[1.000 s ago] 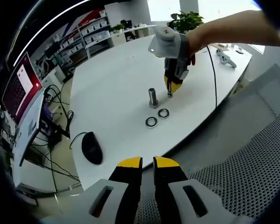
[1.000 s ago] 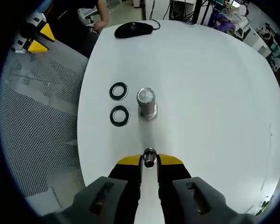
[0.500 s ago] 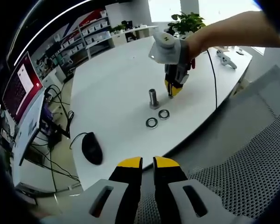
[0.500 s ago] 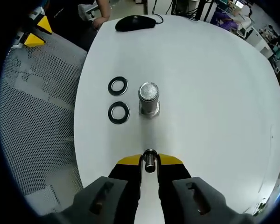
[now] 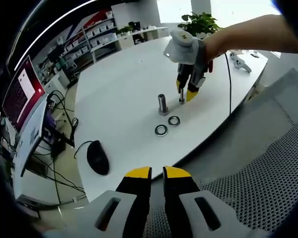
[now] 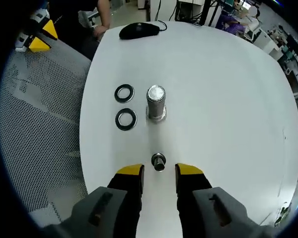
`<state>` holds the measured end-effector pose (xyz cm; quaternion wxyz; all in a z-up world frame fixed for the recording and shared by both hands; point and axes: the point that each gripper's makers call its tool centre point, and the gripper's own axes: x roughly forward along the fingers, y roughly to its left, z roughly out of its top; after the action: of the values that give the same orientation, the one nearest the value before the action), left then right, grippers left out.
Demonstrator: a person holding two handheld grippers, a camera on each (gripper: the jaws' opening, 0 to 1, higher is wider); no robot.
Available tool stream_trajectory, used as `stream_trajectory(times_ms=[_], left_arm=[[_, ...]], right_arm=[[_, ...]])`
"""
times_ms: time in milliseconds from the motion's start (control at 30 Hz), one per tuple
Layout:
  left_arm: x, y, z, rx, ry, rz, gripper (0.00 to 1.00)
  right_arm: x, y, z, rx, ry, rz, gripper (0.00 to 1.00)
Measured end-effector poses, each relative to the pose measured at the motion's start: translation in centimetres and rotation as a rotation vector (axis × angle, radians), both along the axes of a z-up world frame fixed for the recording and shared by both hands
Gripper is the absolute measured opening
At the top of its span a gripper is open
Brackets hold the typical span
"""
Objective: Place the washer onto the threaded stud by aligning its center hole with the stud, sliding it down to the base, and recovering from edge contact or off-axis alignment until the washer reaches the visible bottom stop.
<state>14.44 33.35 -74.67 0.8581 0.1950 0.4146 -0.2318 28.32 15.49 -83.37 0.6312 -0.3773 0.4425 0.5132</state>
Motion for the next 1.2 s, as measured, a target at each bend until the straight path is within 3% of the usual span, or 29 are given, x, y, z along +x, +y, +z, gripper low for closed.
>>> stream_trajectory(times_ms=[300, 533, 967, 1067, 1200], left_arm=[[-0.2, -0.1, 0.3, -0.002, -0.006, -0.004, 0.07], [-0.2, 0.0, 0.4, 0.002, -0.011, 0.002, 0.07], [-0.3, -0.2, 0.2, 0.004, 0.002, -0.012, 0.07], [-0.2, -0.2, 0.3, 0.001, -0.005, -0.008, 0.07], [-0.2, -0.2, 0.2, 0.004, 0.000, -0.011, 0.07]], right_arm=[[0.3, -0.3, 7.5, 0.228, -0.053, -0.174, 0.29], [-2.0, -0.5, 12.3, 0.425, -0.049, -0.284, 0.29], [-6.1, -2.6, 16.6, 0.596, -0.068, -0.437, 0.30], [-7.4, -2.4, 17.4, 0.691, -0.030, -0.483, 0.30], [-8.2, -3.1, 16.8, 0.694, -0.039, -0.490, 0.30]])
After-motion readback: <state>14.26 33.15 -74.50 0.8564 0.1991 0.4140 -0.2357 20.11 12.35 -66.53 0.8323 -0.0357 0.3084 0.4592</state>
